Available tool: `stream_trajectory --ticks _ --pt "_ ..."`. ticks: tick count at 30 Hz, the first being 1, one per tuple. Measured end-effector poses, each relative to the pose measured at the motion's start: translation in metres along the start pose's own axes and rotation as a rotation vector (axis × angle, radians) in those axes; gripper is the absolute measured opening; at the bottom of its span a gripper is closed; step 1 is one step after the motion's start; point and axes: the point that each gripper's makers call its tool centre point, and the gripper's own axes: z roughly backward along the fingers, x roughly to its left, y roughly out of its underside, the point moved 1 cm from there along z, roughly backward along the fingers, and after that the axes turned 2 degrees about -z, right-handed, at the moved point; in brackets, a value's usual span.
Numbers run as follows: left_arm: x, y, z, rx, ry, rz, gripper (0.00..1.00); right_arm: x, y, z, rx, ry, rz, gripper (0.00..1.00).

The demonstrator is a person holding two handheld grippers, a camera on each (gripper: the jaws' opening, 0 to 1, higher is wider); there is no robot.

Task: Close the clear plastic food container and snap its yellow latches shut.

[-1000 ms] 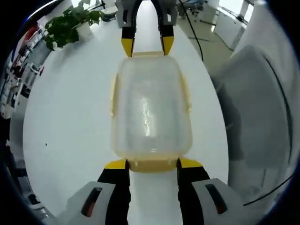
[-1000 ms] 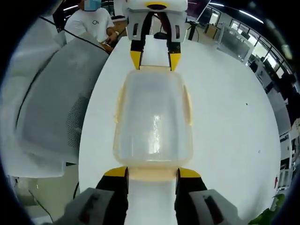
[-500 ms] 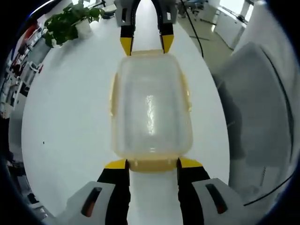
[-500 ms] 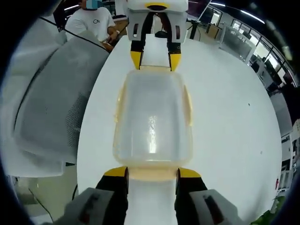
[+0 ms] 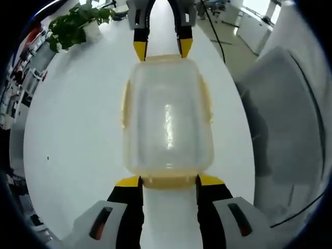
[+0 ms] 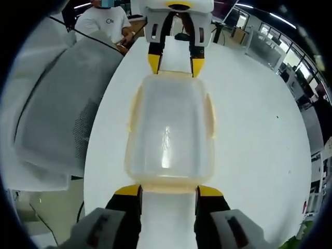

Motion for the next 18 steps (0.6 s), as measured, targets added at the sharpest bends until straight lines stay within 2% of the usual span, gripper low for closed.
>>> stream_trajectory --ticks 11,18 --pt "-0.0062 0.0039 0.0008 0.003 -0.003 -0.003 0.38 -0.0028 -0.0004 0.0032 0.021 0.027 0.019 0.38" --pt "-0.0068 0.0056 0.0035 0.004 -0.004 -0.009 0.37 -0.0018 -0.0007 0.0061 0.019 0.019 0.009 0.37"
